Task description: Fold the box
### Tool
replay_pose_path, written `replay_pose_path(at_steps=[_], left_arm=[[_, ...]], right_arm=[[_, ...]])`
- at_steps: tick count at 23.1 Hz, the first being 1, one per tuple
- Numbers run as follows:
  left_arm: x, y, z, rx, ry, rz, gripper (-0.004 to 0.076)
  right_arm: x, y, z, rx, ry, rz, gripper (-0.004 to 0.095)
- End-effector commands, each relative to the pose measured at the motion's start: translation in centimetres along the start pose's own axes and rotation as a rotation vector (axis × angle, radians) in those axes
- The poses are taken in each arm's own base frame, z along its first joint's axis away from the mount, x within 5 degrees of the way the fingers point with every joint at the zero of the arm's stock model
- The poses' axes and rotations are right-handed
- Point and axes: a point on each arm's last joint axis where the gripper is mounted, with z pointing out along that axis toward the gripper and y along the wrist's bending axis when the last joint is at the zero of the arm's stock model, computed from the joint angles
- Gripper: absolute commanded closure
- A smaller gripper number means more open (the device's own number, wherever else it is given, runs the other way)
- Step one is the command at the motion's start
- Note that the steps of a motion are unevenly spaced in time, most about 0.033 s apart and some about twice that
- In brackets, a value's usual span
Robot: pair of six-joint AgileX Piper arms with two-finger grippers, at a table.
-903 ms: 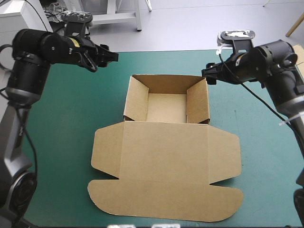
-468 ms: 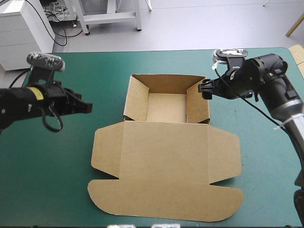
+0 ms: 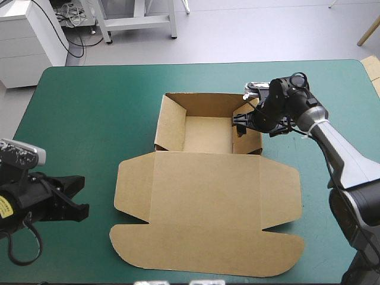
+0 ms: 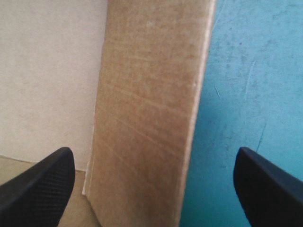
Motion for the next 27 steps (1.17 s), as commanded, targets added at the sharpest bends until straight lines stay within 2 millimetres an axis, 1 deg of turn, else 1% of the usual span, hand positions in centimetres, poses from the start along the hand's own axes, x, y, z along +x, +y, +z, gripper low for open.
replay_pose_path(at_steps=[1,4,8,9,10,11,12,13,14,15,16,18,20,21,22,23,24,25,26,27], left_arm=[[1.2,-0.3,-1.1,0.022,-0.014,-0.009,0.0731],[2.0,-0.4,-1.7,0.023,-0.033,-0.005,0.0731],[2.5,-0.4,-1.9,0.024,-0.042,-0.003,0.0731],[2.5,-0.4,-1.9,0.024,-0.042,-0.003,0.0731],[2.6,-0.4,-2.0,0.024,-0.044,0.0,0.0731],[2.6,-0.4,-2.0,0.024,-0.044,0.006,0.0731],[2.6,-0.4,-2.0,0.026,-0.044,0.006,0.0731],[2.6,-0.4,-2.0,0.028,-0.044,0.005,0.0731],[2.6,-0.4,-2.0,0.028,-0.044,-0.002,0.0731],[2.6,-0.4,-2.0,0.028,-0.044,-0.002,0.0731],[2.6,-0.4,-2.0,0.026,-0.044,-0.001,0.0731],[2.6,-0.3,-2.0,0.018,-0.044,0.001,0.0731],[2.6,-0.3,-2.0,0.018,-0.044,0.001,0.0731],[2.6,-0.3,-2.0,0.018,-0.044,0.001,0.0731],[2.6,-0.3,-2.0,0.014,-0.044,0.002,0.0731],[2.6,-0.3,-2.0,0.014,-0.044,0.009,0.0731],[2.6,-0.3,-2.0,0.012,-0.044,0.01,0.0731],[2.6,-0.3,-2.0,0.012,-0.044,0.01,0.0731],[2.6,-0.3,-2.0,0.014,-0.044,0.009,0.0731],[2.6,-0.3,-2.0,0.014,-0.044,0.009,0.0731]], right_arm=[[-0.7,0.1,-1.1,-0.015,-0.07,-0.008,0.0073],[-0.9,0.1,-0.4,-0.018,-0.07,-0.005,0.0073],[-1.1,0.2,-0.3,-0.028,-0.087,-0.001,0.0078],[-1.1,0.2,-0.3,-0.027,-0.082,-0.001,0.0088],[-1.0,0.2,-0.3,-0.027,-0.077,-0.001,0.0123],[-1.0,0.2,-0.2,-0.026,-0.073,-0.001,0.0184],[-1.0,0.2,-0.1,-0.023,-0.067,-0.002,0.0269],[-0.9,0.1,0.1,-0.018,-0.052,-0.003,0.0476],[-0.9,0.1,0.4,-0.015,-0.043,-0.007,0.0614],[-1.0,0.1,0.6,-0.011,-0.043,-0.032,0.087],[-1.0,0.1,0.6,-0.01,-0.045,-0.027,0.0922],[-1.3,0.1,0.1,-0.011,-0.061,-0.034,0.0925],[-2.1,0.3,-1.7,-0.011,-0.117,-0.042,0.0929],[-2.9,-0.3,-3.9,0.012,-0.176,-0.047,0.0929],[-3.7,-1.8,-6.6,0.056,-0.24,-0.042,0.0929],[-3.9,-2.6,-7.8,0.078,-0.259,-0.037,0.0929],[-4.3,-4.6,-10.1,0.123,-0.315,-0.026,0.0929],[-4.4,-6.3,-11.8,0.151,-0.36,0.005,0.0929],[-4.4,-8.7,-13.6,0.187,-0.405,0.046,0.0929],[-4.2,-11.1,-14.5,0.223,-0.423,0.09,0.0929]])
